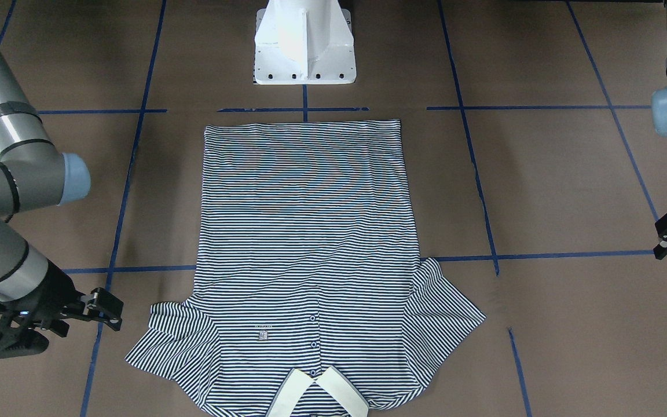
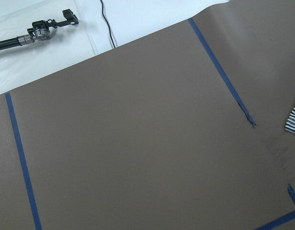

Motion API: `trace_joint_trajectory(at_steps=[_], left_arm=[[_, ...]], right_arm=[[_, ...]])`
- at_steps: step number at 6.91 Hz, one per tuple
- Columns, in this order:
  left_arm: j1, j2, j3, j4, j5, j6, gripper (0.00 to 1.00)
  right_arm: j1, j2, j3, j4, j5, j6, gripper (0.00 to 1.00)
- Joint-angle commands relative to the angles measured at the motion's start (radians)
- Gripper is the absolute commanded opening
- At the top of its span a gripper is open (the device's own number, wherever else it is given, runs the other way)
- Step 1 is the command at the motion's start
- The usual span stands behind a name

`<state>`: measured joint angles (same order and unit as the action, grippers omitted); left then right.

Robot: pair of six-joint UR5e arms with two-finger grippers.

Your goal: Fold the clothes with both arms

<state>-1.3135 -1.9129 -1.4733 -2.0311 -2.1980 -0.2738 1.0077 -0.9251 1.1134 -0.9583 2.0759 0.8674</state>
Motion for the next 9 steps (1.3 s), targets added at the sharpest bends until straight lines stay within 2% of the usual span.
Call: trace_joint_trajectory(at_steps=[1, 4, 8, 9], left_arm=[[0.003, -0.009, -0.007, -0.029, 0.012, -0.088, 1.0], [0.003, -0.009, -0.012, -0.031, 0.012, -0.091, 1.0], [0.003, -0.009, -0.012, -0.031, 0.012, -0.099, 1.0], [0.003, -0.011, -0.013, -0.031, 0.011, -0.1, 1.0]], right_arm=[[-0.038, 0.051, -0.137, 0.117, -0.06, 0.015, 1.0], [-0.072, 0.118, -0.239, 0.116, -0.129, 0.013, 0.98], [-0.073, 0.118, -0.261, 0.115, -0.129, -0.047, 0.8], [-0.073, 0.118, -0.261, 0.115, -0.126, -0.059, 0.66]])
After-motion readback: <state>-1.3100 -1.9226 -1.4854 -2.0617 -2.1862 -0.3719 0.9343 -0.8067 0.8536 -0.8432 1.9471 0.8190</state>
